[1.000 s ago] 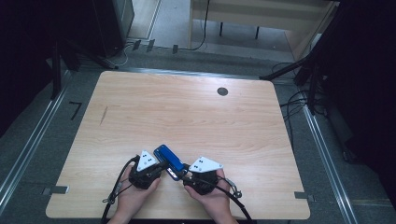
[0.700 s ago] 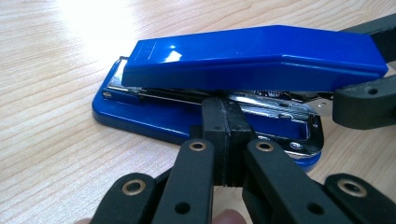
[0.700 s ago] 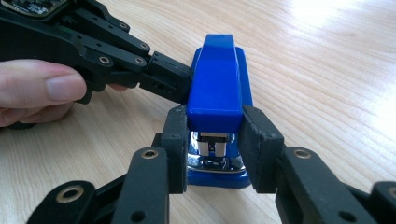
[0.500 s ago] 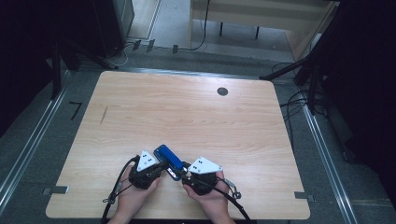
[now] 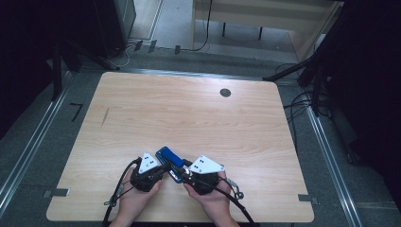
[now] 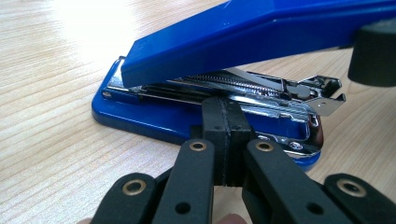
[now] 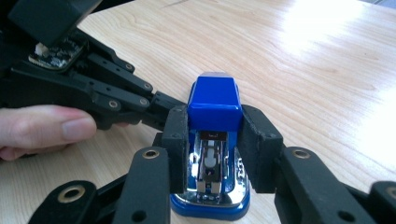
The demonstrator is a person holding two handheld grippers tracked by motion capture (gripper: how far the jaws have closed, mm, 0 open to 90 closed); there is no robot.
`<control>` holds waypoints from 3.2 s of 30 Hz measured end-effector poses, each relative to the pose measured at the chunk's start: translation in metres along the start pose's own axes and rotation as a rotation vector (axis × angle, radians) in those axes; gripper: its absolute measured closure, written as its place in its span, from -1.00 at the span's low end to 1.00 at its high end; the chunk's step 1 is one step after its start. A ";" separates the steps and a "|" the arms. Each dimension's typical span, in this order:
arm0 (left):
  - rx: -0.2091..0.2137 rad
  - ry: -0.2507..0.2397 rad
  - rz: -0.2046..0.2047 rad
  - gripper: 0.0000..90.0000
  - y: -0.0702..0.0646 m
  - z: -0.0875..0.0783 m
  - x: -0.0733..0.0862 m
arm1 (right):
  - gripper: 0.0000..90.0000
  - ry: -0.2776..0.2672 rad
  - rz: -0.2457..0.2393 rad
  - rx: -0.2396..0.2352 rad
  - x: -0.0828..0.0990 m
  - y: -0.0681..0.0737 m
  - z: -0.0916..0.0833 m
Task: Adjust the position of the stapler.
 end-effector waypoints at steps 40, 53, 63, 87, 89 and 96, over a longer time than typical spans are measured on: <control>0.004 -0.003 -0.009 1.00 0.000 0.000 0.000 | 0.39 0.042 0.001 0.007 0.025 0.000 -0.011; 0.003 0.000 -0.007 1.00 0.001 0.000 0.000 | 0.98 0.084 0.040 -0.020 0.038 0.004 -0.015; 0.007 0.002 -0.013 1.00 0.001 0.000 0.000 | 1.00 0.041 0.050 -0.008 0.025 0.003 -0.016; 0.017 0.000 -0.026 1.00 0.001 0.000 0.000 | 1.00 -0.083 0.013 0.012 -0.025 0.004 0.000; 0.015 -0.001 -0.029 1.00 0.001 0.000 0.000 | 1.00 -0.087 0.012 0.012 -0.029 0.004 0.002; 0.014 -0.001 -0.023 1.00 0.001 0.000 0.000 | 1.00 -0.088 0.000 0.012 -0.035 0.003 0.007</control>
Point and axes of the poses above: each handheld gripper's, and its own axes: z roughly forward along the jaws, x roughly out of its underside, y roughly to its left, the point moved 10 cm from there along z, roughly forward along the jaws, and after that the axes turned 14 degrees about -y, right-handed, at the moved point
